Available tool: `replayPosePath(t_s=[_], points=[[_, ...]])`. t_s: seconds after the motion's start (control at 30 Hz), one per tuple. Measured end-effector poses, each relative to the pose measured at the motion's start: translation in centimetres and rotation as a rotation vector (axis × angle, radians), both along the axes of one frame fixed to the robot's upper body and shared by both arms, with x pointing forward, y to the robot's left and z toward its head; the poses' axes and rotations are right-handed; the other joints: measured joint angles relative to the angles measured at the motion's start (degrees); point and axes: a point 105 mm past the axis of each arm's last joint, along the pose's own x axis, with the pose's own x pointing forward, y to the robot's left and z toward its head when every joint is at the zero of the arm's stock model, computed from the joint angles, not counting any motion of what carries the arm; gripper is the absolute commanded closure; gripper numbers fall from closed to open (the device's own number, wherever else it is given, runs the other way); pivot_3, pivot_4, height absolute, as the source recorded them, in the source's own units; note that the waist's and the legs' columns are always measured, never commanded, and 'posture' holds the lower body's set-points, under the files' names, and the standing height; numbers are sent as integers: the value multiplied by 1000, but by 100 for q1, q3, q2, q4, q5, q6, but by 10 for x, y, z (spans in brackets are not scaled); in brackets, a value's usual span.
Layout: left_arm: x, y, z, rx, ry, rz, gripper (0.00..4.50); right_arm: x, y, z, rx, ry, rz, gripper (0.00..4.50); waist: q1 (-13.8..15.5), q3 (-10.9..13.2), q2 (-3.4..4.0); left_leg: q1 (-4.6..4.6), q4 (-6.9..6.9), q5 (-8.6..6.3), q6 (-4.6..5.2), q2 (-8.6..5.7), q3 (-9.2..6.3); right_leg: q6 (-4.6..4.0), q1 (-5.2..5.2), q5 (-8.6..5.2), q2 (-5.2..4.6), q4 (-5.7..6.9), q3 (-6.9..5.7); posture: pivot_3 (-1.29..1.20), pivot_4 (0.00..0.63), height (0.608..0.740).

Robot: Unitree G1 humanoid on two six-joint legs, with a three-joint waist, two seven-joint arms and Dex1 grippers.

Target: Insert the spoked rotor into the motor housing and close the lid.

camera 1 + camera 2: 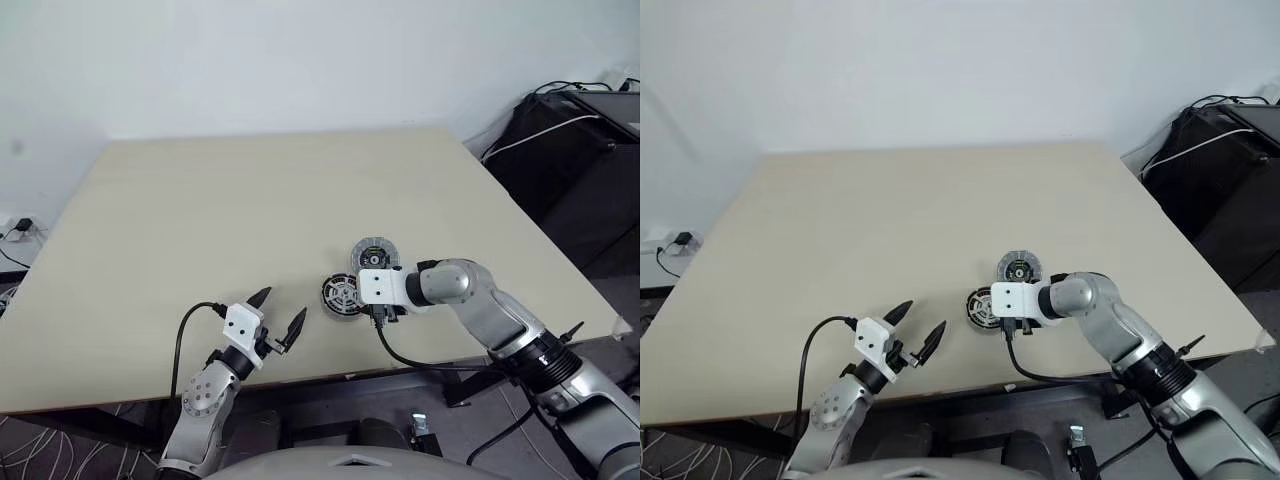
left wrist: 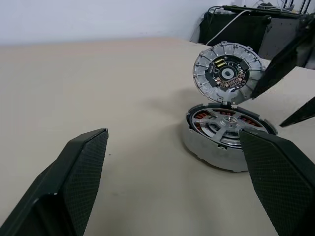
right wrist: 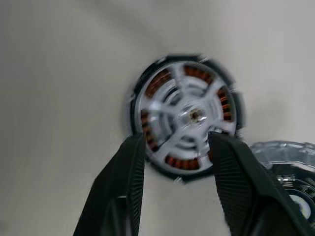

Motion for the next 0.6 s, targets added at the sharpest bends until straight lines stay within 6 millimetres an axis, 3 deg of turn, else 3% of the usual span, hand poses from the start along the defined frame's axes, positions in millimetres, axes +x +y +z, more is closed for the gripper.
replayPosePath(t_s=[0.23,0.6], points=[[-1,-2,-1,-7,8,12,0,-6,1,-3,-108,83,131,2320,11,0,-1,-1,-1,0,0,0,-1,0,-1,1,-5,-1,-9,0,0,740],[-4,0,-5,-11,26,28,0,-6,10,-22,-142,136,169,2320,15,0,0,-1,0,0,-1,-1,0,-1,0,2,-9,2,-9,0,0,740]])
